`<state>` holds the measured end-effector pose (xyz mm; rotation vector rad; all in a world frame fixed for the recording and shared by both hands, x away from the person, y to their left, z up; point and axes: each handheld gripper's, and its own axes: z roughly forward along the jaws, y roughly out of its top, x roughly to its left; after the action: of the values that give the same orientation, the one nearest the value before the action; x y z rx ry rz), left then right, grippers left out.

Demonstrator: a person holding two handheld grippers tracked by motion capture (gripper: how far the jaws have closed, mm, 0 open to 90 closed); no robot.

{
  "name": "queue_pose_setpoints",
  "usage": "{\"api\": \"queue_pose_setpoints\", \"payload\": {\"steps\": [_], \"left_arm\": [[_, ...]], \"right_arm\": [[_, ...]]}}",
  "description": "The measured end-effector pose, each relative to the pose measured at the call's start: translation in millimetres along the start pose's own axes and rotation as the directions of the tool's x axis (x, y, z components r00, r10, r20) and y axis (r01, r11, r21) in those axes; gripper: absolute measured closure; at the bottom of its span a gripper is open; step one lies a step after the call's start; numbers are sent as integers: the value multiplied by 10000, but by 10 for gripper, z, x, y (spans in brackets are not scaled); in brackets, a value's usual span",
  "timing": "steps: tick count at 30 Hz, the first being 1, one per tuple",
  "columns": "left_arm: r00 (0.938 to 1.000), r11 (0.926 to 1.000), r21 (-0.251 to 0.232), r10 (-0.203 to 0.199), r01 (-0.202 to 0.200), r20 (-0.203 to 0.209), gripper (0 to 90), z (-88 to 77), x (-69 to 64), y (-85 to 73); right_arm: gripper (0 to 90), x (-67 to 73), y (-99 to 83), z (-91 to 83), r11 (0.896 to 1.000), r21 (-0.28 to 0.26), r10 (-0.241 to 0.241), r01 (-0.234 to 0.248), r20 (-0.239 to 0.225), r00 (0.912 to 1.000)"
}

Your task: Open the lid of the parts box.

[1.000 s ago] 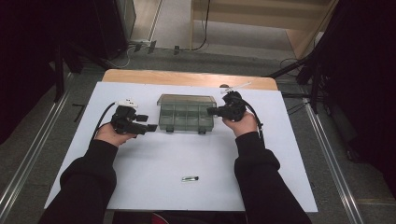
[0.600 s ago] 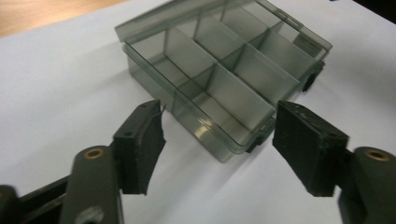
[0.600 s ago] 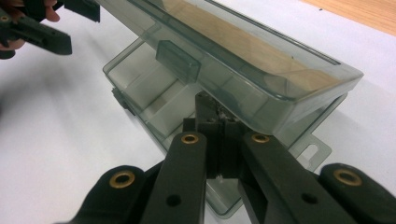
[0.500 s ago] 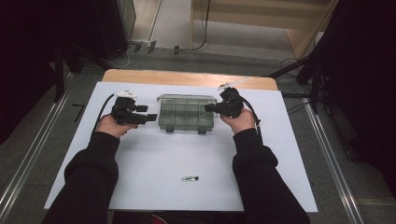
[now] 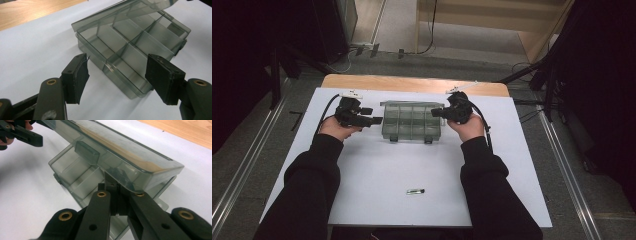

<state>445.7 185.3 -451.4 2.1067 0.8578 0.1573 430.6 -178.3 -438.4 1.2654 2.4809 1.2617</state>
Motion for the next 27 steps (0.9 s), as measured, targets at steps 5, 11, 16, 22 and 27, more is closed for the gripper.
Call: {"api": "queue_pose_setpoints", "payload": {"steps": [5, 11, 16, 22, 27], "left_arm": [[10000, 10000, 75, -19, 19, 25, 342, 79, 23, 49], [9997, 9998, 14, -208, 209, -115, 342, 145, 84, 62], [9993, 9994, -50, -344, 343, -146, 342, 198, 136, 76], [9996, 9997, -81, -231, 230, -141, 344, 202, 133, 155], [9995, 9998, -169, -52, 47, -298, 385, 185, 131, 201]], "right_arm": [[900, -43, 9, 0, 10000, -42, 62, -63, -13, 10000], [900, -79, -2, 36, 9996, 20, 265, -265, -191, 9995], [900, -86, -6, 50, 9999, 10, 168, -167, -212, 9996], [900, -83, -3, 36, 9996, -10, 299, -299, -261, 9992], [900, -81, 7, 24, 9997, -87, 215, -218, -282, 9994]]}}
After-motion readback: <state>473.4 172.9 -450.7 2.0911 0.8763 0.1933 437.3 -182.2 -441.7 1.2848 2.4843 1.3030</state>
